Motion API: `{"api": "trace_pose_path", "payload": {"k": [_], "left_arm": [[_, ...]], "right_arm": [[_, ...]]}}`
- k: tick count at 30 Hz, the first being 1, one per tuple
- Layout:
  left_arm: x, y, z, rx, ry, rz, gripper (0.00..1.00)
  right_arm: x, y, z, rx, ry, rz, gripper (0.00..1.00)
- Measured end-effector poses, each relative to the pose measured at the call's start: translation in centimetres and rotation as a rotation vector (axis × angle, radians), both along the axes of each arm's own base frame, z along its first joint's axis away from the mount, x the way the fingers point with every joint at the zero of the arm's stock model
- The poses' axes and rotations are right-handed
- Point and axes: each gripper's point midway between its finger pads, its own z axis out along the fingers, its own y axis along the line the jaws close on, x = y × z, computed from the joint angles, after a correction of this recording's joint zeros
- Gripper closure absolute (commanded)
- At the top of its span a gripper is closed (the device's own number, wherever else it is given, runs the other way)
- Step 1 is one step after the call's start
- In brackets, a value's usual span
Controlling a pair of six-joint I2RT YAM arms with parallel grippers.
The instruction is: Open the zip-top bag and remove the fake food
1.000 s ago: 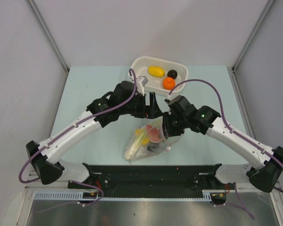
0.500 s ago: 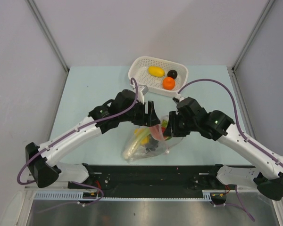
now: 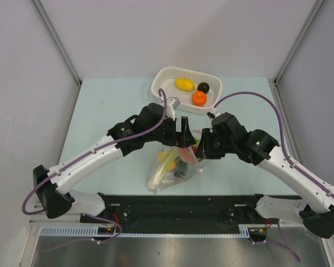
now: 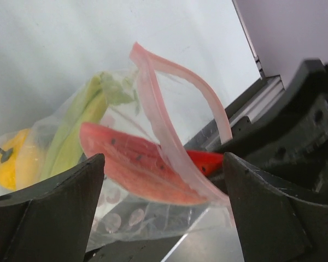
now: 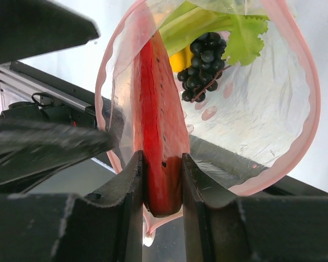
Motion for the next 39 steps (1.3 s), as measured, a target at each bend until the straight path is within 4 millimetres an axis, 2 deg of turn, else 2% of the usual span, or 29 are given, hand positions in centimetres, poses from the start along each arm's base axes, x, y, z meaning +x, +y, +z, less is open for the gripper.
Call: {"api": "trace_pose_path", "payload": {"k": [2, 3, 5, 6, 8, 9, 12, 16, 22, 25, 28, 32, 34, 39], "left_arm": [[0.6, -0.5, -0.4, 0.021, 0.008, 0.009, 0.22], [1.0, -0.6, -0.8, 0.035, 0.012, 0.016, 0.34], [1.4, -0.5, -1.9, 0.076, 0.024, 0.034, 0.47], [1.5, -0.3, -2.4, 0.097, 0.029, 0.041, 0.61], [1.6, 0.2, -3.2, 0.134, 0.034, 0.052, 0.72], [1.7, 0.3, -3.2, 0.142, 0.031, 0.056, 0.85], [2.0, 1.0, -3.3, 0.176, 0.012, 0.070, 1.00], [2.2, 2.0, -3.4, 0.216, -0.010, 0.089, 1.00], [2.0, 3.2, -2.5, 0.229, -0.041, 0.104, 1.00], [1.9, 3.4, -2.3, 0.231, -0.050, 0.103, 1.00], [1.6, 3.8, -2.6, 0.234, -0.050, 0.099, 1.00], [0.9, 4.4, -2.8, 0.232, -0.051, 0.085, 1.00], [0.6, 4.4, -2.7, 0.227, -0.052, 0.071, 1.00], [0.2, 4.2, -2.5, 0.213, -0.050, 0.044, 1.00]], "right_arm": [[0.0, 0.0, 0.1, 0.002, -0.001, 0.001, 1.00], [0.0, 0.0, 0.1, 0.003, 0.000, 0.002, 1.00], [-0.1, 0.1, 0.1, 0.004, -0.002, 0.003, 1.00], [-0.1, 0.0, 0.1, 0.004, -0.004, 0.002, 1.00], [0.0, -0.1, 0.3, 0.005, -0.012, -0.002, 1.00], [-0.1, -0.2, 0.4, 0.005, -0.015, -0.003, 1.00], [0.1, -0.8, 1.0, 0.007, -0.044, -0.020, 1.00], [0.6, -2.5, 2.6, 0.022, -0.120, -0.067, 1.00], [2.0, -5.2, 7.5, 0.100, -0.328, -0.172, 1.00], [3.7, -6.1, 9.4, 0.110, -0.420, -0.241, 1.00], [6.6, -6.4, 10.2, 0.088, -0.477, -0.309, 1.00], [13.5, -6.2, 8.1, 0.035, -0.463, -0.396, 1.00], [17.2, -6.0, 5.6, 0.009, -0.422, -0.422, 1.00], [23.9, -6.6, -0.5, -0.013, -0.324, -0.463, 1.00]]}}
